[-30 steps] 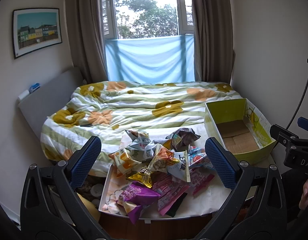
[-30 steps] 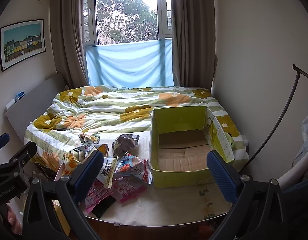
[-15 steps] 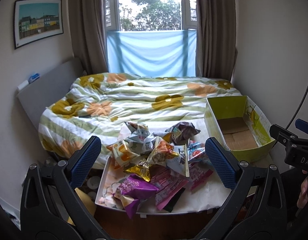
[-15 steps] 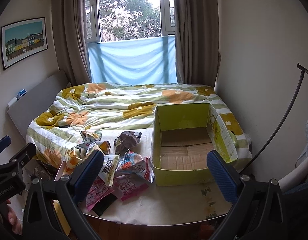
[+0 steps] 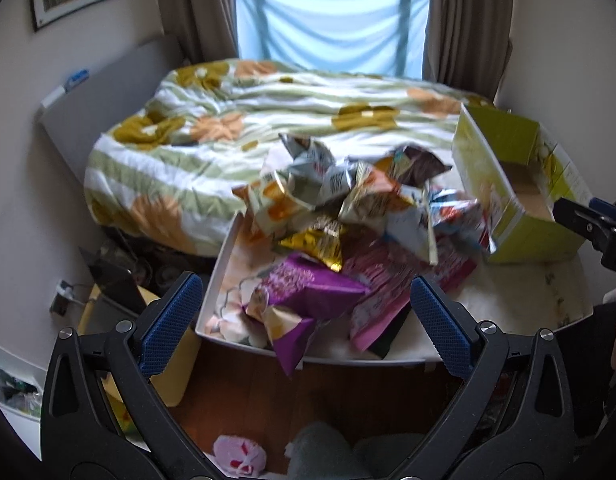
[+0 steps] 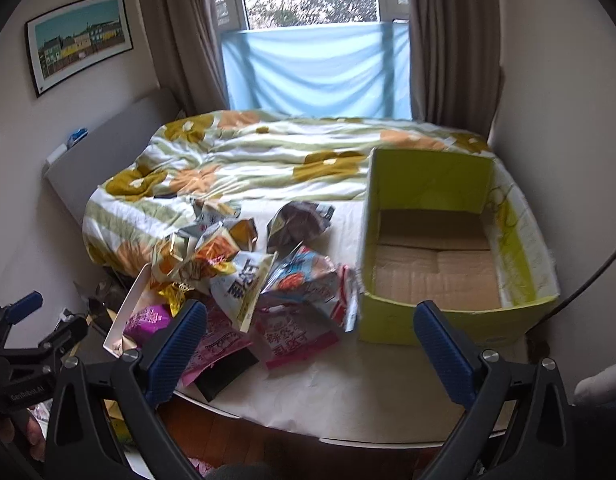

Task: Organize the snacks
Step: 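Grasp the purple chip bag with the left tool while the right grasps a cream bag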

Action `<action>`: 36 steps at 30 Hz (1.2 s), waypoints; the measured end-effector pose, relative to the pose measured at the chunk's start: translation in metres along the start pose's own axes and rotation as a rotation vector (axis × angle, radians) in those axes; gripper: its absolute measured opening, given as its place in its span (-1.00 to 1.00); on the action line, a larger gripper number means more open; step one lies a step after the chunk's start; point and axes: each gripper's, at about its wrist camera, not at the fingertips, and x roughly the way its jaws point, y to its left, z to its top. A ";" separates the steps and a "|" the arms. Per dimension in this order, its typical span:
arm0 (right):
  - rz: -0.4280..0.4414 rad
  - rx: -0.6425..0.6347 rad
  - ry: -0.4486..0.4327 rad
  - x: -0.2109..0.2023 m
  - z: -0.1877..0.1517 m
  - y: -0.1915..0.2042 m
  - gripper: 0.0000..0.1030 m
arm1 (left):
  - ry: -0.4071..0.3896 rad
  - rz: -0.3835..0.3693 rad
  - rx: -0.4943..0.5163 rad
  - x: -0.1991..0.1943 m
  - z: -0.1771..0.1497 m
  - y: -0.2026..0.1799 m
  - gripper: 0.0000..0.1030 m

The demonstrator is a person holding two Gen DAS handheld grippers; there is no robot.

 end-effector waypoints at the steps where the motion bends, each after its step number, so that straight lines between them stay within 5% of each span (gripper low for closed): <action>1: 0.012 -0.005 0.011 0.008 -0.001 0.003 0.99 | 0.017 -0.007 0.008 0.008 -0.003 0.003 0.99; 15: 0.001 -0.191 0.119 0.118 -0.005 0.059 0.99 | 0.207 -0.074 0.402 0.130 -0.024 0.005 0.99; 24: -0.001 -0.368 0.122 0.162 0.003 0.092 0.99 | 0.283 -0.188 0.424 0.169 -0.022 0.010 0.96; 28: 0.033 -0.428 0.128 0.175 0.005 0.101 0.94 | 0.334 -0.245 0.423 0.181 -0.026 0.011 0.45; 36: 0.046 -0.491 0.151 0.191 0.004 0.113 0.75 | 0.369 -0.306 0.374 0.189 -0.023 0.020 0.36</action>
